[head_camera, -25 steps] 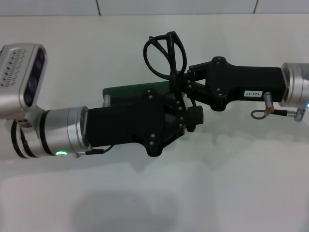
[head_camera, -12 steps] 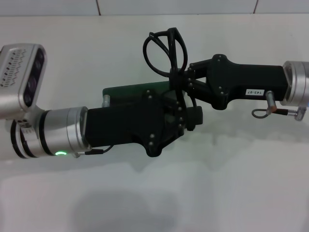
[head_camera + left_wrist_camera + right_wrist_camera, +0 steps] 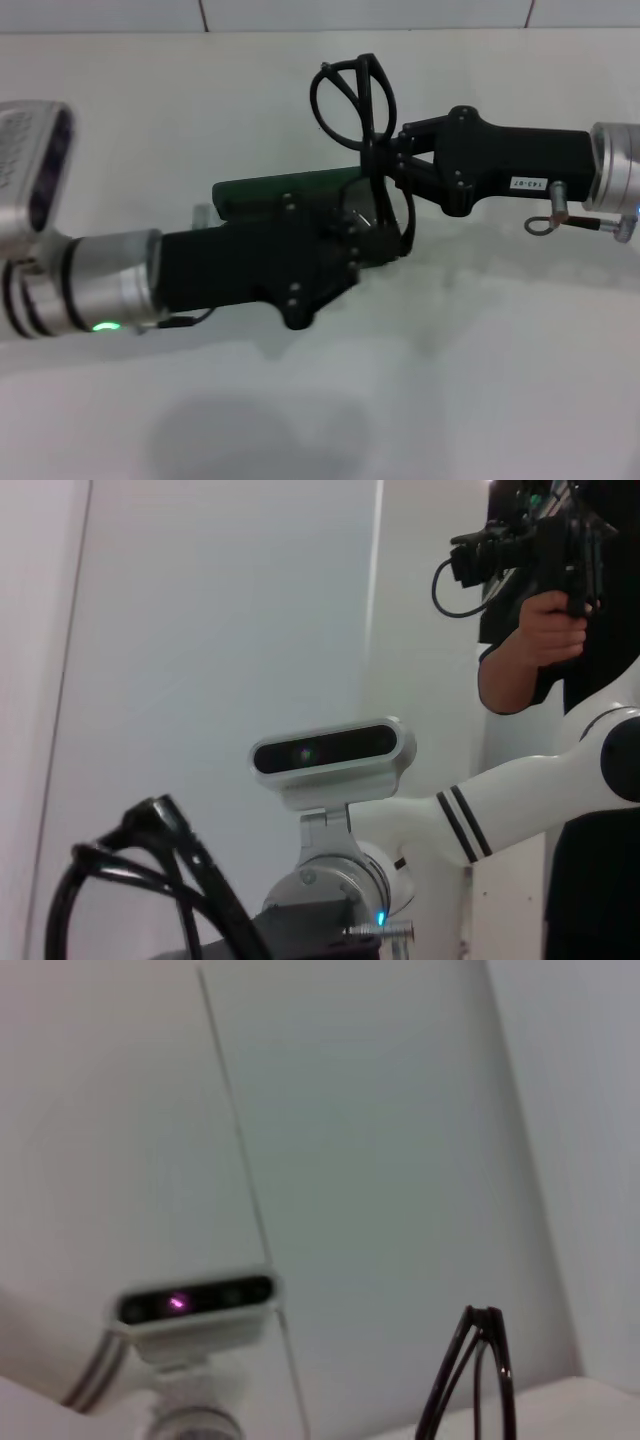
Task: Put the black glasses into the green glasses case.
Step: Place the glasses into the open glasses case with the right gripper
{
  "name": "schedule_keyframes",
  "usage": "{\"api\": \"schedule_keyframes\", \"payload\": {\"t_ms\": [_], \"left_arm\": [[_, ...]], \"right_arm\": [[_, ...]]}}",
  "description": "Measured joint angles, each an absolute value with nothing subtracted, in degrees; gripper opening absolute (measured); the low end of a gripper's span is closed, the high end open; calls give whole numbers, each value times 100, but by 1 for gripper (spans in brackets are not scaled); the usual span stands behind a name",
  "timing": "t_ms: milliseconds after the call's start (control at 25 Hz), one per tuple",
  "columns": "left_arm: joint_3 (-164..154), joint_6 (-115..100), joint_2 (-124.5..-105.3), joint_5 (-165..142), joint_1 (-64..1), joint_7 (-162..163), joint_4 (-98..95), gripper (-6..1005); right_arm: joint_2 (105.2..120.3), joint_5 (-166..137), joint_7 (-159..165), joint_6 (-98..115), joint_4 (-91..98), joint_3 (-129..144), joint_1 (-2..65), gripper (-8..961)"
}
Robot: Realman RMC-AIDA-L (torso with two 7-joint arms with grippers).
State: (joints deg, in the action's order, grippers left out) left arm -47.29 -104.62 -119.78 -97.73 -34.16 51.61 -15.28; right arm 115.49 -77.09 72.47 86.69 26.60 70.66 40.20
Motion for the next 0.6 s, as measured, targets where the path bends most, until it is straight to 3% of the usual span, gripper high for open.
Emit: {"api": "schedule_keyframes", "payload": {"t_ms": [400, 600], "left_arm": [[-4693, -9781, -11712, -9829, -2223, 5256, -2149, 5], [-4686, -9201, -11718, -9829, -1609, 5216, -2550, 5]], "right_arm": [[11573, -9024, 7096, 7778, 3497, 7145, 4146, 119], [11582, -9446, 7097, 7336, 3584, 7484, 4575, 123]]}}
